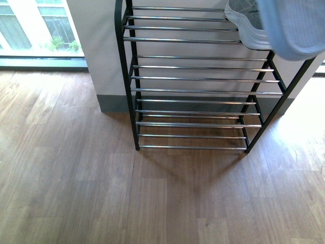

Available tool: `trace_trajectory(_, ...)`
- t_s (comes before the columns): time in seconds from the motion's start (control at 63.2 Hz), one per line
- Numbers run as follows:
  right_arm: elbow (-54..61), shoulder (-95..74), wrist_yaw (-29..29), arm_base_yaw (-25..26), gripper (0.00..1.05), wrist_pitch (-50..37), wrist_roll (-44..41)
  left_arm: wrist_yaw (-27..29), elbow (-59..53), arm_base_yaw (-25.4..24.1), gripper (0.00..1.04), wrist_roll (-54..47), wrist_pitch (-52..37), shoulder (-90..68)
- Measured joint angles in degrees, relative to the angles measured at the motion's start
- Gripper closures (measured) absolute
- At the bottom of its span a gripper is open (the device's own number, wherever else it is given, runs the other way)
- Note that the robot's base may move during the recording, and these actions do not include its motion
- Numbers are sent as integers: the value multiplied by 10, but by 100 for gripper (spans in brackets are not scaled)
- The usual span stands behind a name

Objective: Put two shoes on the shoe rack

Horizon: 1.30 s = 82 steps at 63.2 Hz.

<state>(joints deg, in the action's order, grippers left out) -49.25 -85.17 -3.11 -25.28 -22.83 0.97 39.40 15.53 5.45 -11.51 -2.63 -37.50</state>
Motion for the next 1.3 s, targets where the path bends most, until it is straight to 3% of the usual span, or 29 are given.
trace_trajectory(0.269, -207, -230, -36, -19, 103, 67, 27, 0, 0, 0, 103, 0, 0, 0)
trace_trajectory(0.697, -509, -450, -74, -11, 103, 186, 17, 0, 0, 0, 103, 0, 0, 0)
trace_trajectory(0.823, -487, -438, -57, -2, 103, 160, 14, 0, 0, 0, 103, 0, 0, 0)
trace_trajectory(1.108, -324, -318, -30, 7, 103, 68, -6, 0, 0, 0, 103, 0, 0, 0)
trace_trajectory(1.298, -296, -299, -27, 13, 103, 52, -18, 0, 0, 0, 103, 0, 0, 0)
